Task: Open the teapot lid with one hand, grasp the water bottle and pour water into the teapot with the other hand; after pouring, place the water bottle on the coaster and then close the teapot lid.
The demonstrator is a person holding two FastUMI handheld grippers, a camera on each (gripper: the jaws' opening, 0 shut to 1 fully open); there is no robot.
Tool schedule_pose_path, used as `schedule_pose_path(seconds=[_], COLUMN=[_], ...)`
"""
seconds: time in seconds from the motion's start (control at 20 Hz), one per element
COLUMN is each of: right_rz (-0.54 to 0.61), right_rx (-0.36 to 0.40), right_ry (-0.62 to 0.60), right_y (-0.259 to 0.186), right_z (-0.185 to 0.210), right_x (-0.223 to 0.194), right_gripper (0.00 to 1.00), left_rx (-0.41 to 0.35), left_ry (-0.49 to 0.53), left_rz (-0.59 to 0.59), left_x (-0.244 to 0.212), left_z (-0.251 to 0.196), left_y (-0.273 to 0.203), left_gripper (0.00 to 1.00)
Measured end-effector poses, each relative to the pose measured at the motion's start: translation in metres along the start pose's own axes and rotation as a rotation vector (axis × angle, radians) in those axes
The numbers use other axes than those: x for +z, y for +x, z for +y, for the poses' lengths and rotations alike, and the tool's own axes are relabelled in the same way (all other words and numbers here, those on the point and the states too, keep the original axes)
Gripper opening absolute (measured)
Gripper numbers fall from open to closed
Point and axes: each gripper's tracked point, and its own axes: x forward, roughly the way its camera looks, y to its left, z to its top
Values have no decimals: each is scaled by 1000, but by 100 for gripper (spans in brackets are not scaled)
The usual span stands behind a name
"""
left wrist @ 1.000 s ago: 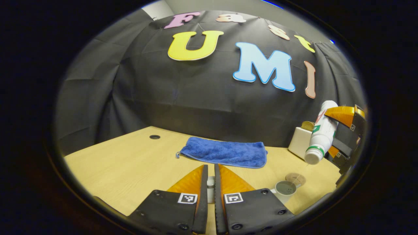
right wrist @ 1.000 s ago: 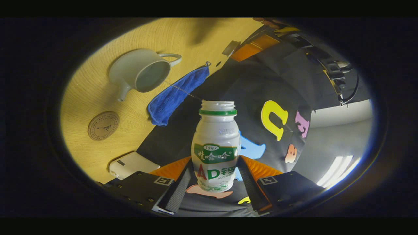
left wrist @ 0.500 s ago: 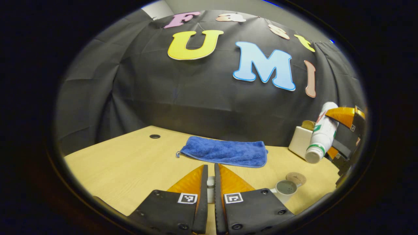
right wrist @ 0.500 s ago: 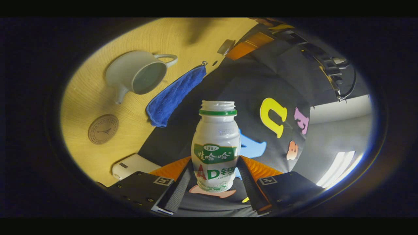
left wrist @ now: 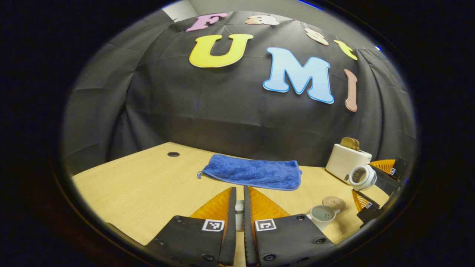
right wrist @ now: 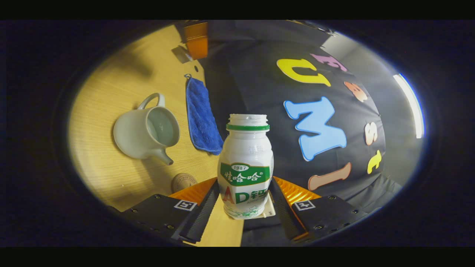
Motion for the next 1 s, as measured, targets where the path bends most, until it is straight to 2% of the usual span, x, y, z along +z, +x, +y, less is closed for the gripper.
schedule_pose_path(seconds=[0.3,0.4,0.45,0.55,0.7,0.8,0.9,0.95,1.0], right_rz=[85,96,98,102,89,84,81,82,86], right_rx=[40,25,12,-16,-56,-61,-62,-62,-60], right_ry=[438,570,627,732,853,886,916,937,952], right_y=[-2,-2,-2,0,-1,0,1,1,2], right_z=[10,9,8,6,3,4,5,4,5], right_x=[-5,0,2,1,6,3,3,4,4], right_gripper=[80,80,80,80,80,80,80,80,80], left_rx=[-44,-65,-75,-91,-131,-167,-196,-213,-234], left_ry=[7,8,11,21,30,28,38,44,50], left_rz=[-2,-3,-5,-7,-10,-12,-18,-28,-37], left_x=[-1,-2,-1,-2,-5,-7,-7,-6,-5], left_z=[-15,-22,-26,-32,-45,-57,-67,-74,-81], left_y=[-1,0,0,-1,1,0,-2,-3,-4], left_gripper=[19,16,19,19,16,20,20,16,20])
